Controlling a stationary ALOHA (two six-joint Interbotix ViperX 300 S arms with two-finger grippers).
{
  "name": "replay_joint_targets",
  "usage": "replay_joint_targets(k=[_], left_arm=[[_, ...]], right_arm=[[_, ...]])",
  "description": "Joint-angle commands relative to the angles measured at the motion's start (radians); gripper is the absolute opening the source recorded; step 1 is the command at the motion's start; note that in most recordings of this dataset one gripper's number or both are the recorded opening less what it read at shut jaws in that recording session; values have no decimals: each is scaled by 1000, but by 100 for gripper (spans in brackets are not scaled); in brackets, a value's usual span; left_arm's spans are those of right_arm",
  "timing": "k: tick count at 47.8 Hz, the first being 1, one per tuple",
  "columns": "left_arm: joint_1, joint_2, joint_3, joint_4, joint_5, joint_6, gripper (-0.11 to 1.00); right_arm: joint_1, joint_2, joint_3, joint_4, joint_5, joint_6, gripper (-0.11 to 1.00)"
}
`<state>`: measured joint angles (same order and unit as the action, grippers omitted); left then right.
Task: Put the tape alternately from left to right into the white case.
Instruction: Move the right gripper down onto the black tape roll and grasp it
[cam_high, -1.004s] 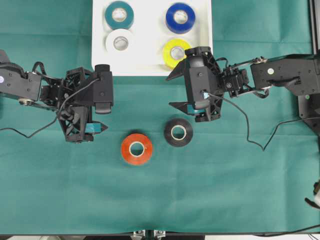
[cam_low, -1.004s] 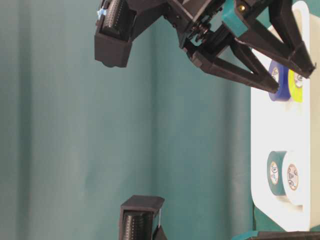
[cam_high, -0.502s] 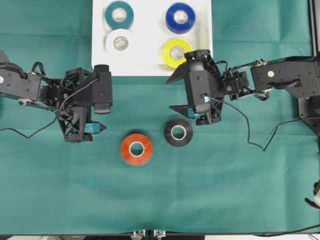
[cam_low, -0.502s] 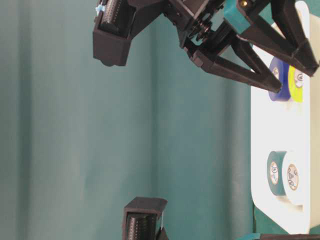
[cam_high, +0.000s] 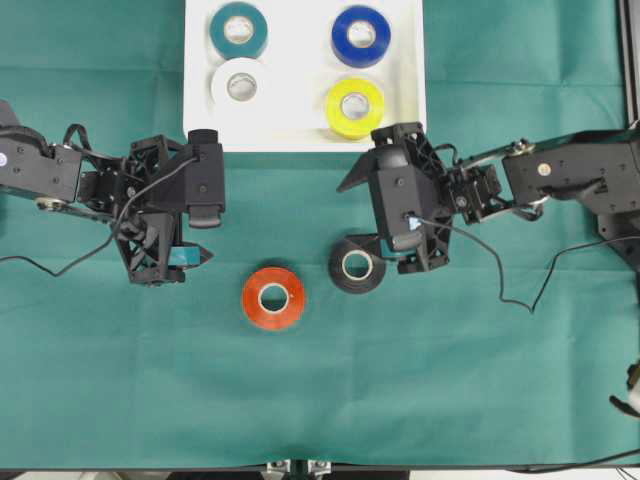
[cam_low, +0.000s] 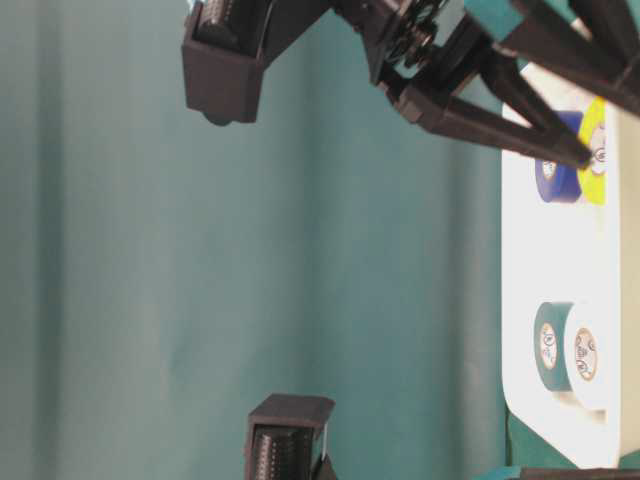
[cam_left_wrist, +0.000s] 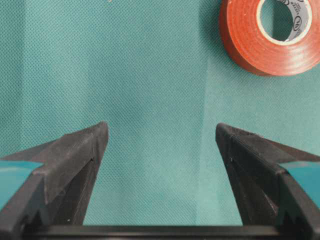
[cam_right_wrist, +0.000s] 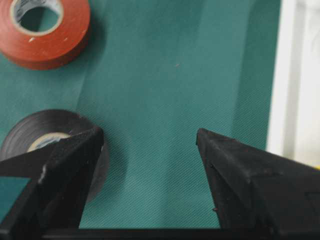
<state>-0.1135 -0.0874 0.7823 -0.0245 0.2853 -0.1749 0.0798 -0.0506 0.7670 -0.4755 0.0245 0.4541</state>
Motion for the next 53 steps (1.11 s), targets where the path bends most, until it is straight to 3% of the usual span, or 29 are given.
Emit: replay_joint_targets(k=[1, 23, 53], left_arm=[[-3, -17, -8, -2, -8, 2, 83], [-3, -15, -12, -2, -9, 0, 83], [-3, -14, -12, -2, -8, 0, 83]], right_arm=[[18, -17, -8, 3, 23, 15, 82], [80, -3, -9, 3, 61, 120, 82], [80, 140, -66, 2, 63, 123, 82]])
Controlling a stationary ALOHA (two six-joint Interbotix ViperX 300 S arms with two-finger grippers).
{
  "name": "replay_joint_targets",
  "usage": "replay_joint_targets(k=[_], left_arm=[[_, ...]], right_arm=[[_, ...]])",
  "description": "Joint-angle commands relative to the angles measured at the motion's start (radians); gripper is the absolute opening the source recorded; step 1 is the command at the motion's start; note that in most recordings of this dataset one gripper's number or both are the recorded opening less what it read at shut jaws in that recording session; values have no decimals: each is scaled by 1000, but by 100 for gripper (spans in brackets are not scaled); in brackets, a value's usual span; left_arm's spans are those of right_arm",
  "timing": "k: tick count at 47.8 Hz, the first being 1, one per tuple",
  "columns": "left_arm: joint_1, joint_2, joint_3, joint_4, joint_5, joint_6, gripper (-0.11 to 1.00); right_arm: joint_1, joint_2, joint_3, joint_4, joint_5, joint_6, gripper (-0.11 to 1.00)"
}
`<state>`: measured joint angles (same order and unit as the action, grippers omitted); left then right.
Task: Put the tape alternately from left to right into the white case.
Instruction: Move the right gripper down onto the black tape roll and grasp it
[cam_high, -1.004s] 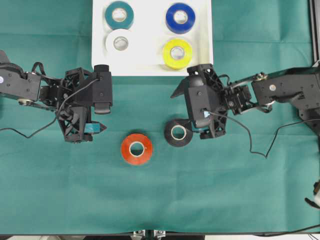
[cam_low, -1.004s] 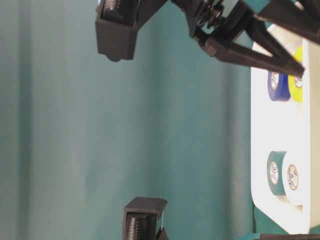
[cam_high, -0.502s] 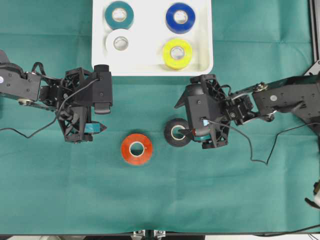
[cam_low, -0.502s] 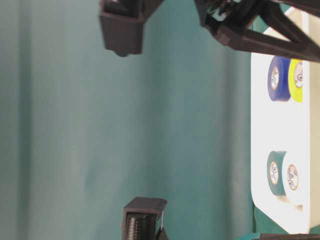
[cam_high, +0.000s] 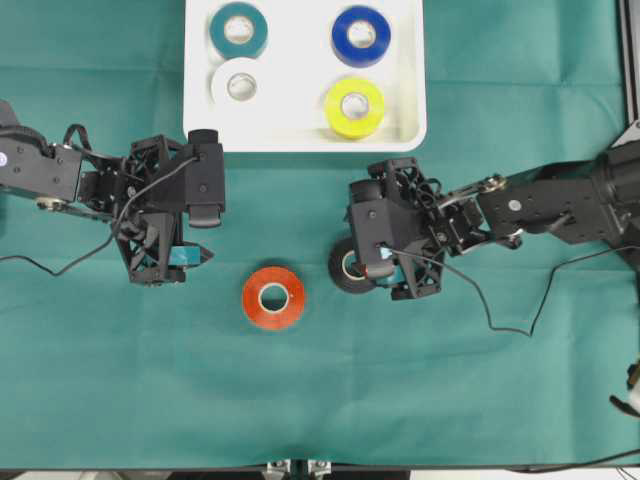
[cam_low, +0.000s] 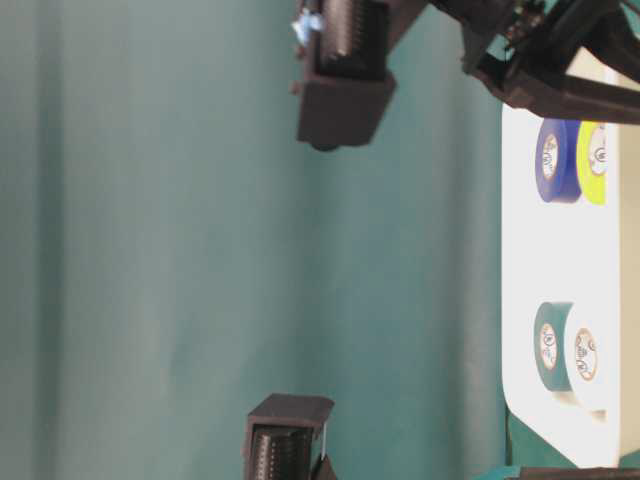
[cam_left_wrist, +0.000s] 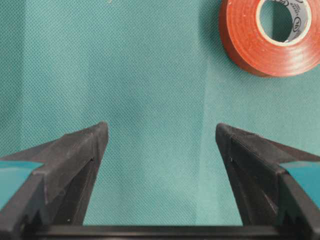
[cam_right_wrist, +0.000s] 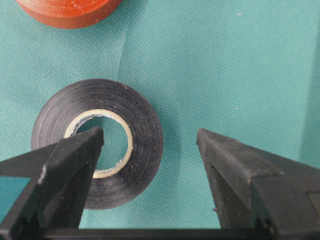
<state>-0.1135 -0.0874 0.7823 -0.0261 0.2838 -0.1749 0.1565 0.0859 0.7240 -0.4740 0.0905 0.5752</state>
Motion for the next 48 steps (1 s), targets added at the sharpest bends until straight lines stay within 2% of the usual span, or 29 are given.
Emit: replay_joint_targets(k=[1, 27, 31, 38, 48], left_arm=[[-2, -15, -11, 0, -8, 0, 83], [-3, -15, -14, 0, -6, -2, 83], [-2, -14, -14, 0, -6, -2, 83], [-3, -15, -14, 0, -6, 0, 83], [-2, -15, -15, -2, -2, 0, 83]], right_arm=[[3, 8, -25, 0, -3, 2, 82], [-5, 29, -38, -3, 6, 0, 80], [-5, 29, -40, -2, 9, 0, 68], [-5, 28, -43, -3, 11, -6, 28], [-5, 20, -44, -6, 11, -11, 26]])
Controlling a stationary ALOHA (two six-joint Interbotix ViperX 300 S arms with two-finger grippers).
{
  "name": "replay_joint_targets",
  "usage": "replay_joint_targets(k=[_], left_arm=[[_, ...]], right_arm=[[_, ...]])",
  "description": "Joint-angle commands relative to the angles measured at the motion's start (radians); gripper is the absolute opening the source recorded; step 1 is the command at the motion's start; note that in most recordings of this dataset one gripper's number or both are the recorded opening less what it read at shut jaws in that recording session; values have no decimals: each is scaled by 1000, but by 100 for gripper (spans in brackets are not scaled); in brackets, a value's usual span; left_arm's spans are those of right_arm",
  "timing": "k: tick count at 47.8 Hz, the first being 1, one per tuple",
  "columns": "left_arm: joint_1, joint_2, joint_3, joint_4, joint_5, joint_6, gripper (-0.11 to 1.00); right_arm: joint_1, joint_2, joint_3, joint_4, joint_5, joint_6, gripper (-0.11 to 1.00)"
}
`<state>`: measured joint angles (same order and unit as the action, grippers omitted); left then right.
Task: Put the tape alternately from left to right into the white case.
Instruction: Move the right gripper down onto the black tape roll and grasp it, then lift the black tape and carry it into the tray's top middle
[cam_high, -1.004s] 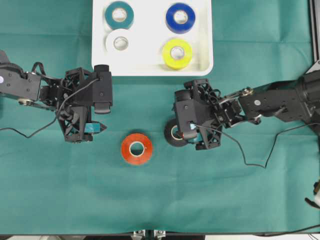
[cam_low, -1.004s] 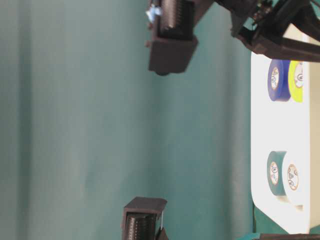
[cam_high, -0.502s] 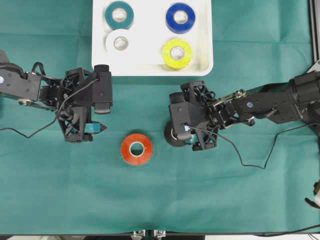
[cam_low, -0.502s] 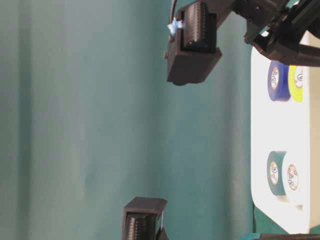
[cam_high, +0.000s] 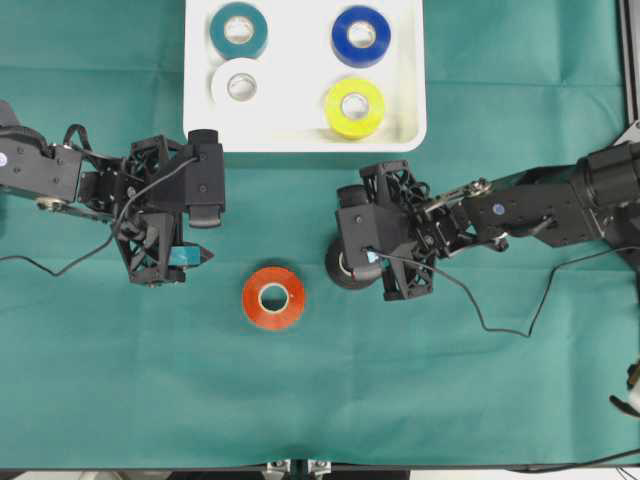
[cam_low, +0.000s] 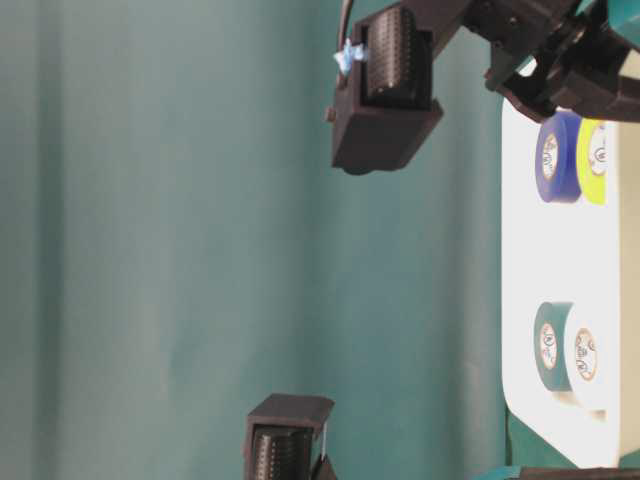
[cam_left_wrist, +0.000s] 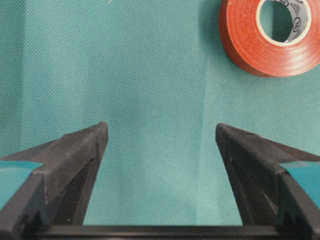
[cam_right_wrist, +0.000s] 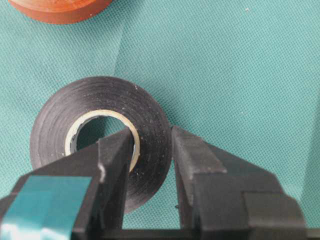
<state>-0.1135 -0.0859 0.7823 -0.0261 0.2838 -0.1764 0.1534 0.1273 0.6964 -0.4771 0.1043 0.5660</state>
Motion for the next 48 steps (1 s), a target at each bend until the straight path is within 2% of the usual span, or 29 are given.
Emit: replay_joint_targets(k=[1, 21, 31, 48], left_arm=[[-2, -17, -15, 0, -2, 2, 83], [-3, -18, -14, 0, -2, 0, 83], [-3, -20, -11, -2, -2, 0, 83], [-3, -21, -11, 0, -2, 0, 83]], right_arm=[[-2, -23, -18, -3, -3, -2, 26], [-5, -137, -20, -5, -3, -6, 26], [-23, -187, -20, -43, -3, -15, 26], [-97, -187, -25, -60, -12, -20, 26]])
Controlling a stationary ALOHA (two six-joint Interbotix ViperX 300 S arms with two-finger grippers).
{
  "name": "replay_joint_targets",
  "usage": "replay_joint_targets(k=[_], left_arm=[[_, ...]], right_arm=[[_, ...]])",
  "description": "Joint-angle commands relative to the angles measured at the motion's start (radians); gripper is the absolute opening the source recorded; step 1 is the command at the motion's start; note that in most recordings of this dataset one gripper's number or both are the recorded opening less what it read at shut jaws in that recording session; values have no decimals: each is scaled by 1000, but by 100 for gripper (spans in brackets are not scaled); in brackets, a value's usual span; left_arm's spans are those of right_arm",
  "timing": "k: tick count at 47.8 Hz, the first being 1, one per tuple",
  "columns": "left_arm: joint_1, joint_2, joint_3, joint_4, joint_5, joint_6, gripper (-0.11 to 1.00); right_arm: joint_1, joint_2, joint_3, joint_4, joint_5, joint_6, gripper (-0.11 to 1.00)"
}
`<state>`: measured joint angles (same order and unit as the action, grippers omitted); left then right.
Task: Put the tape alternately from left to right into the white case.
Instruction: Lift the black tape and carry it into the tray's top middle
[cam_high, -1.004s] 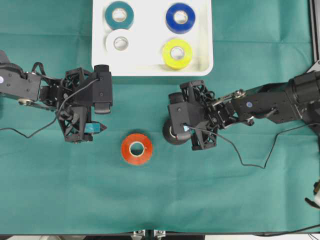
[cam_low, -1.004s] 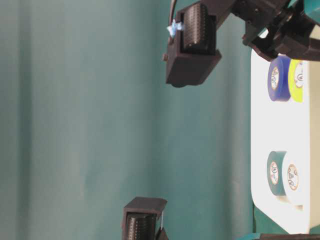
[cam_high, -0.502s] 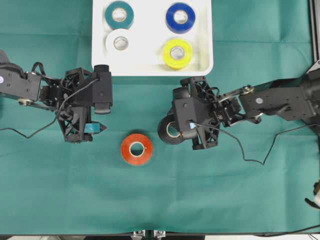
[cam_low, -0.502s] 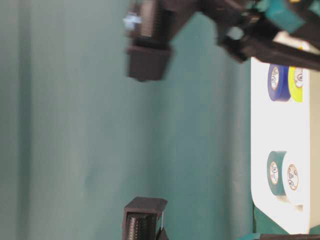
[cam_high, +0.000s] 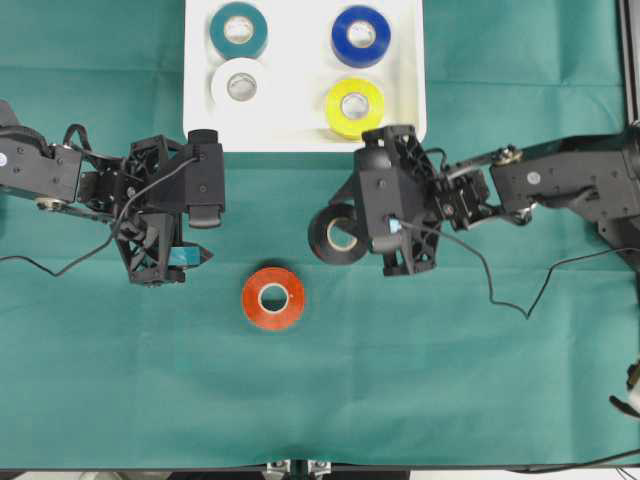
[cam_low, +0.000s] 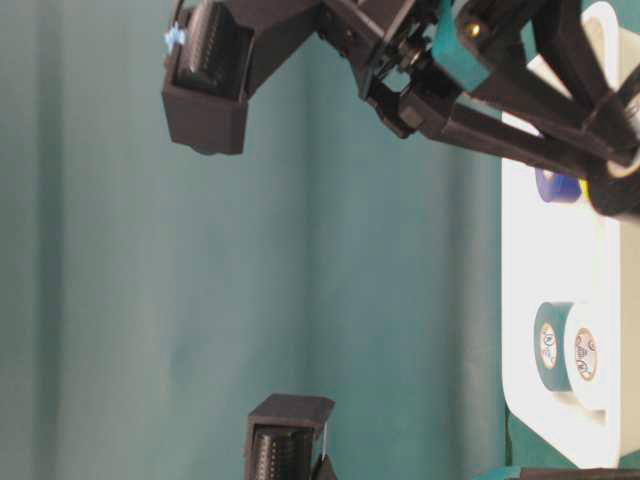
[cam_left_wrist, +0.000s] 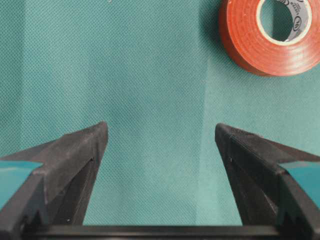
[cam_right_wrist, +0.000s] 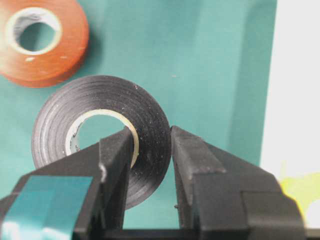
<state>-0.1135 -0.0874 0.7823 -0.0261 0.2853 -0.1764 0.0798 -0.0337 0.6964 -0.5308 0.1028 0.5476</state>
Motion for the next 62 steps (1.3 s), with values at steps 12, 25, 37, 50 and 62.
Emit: replay_joint_targets(k=[12, 25, 37, 50, 62], left_arm=[[-2, -18, -14, 0, -3, 0, 83], [-3, -15, -15, -2, -3, -2, 83], [-3, -15, -14, 0, -3, -2, 83], [-3, -15, -9, 0, -3, -2, 83], [-3, -15, -9, 0, -3, -2, 83]], right_arm=[[-153, -21, -58, -58, -58, -2, 26], [-313, 41, -86, -103, -104, -2, 26], [-408, 107, -123, -150, -169, -3, 26], [-488, 156, -172, -198, -239, -3, 26], [-557, 232, -204, -199, -273, -3, 26]])
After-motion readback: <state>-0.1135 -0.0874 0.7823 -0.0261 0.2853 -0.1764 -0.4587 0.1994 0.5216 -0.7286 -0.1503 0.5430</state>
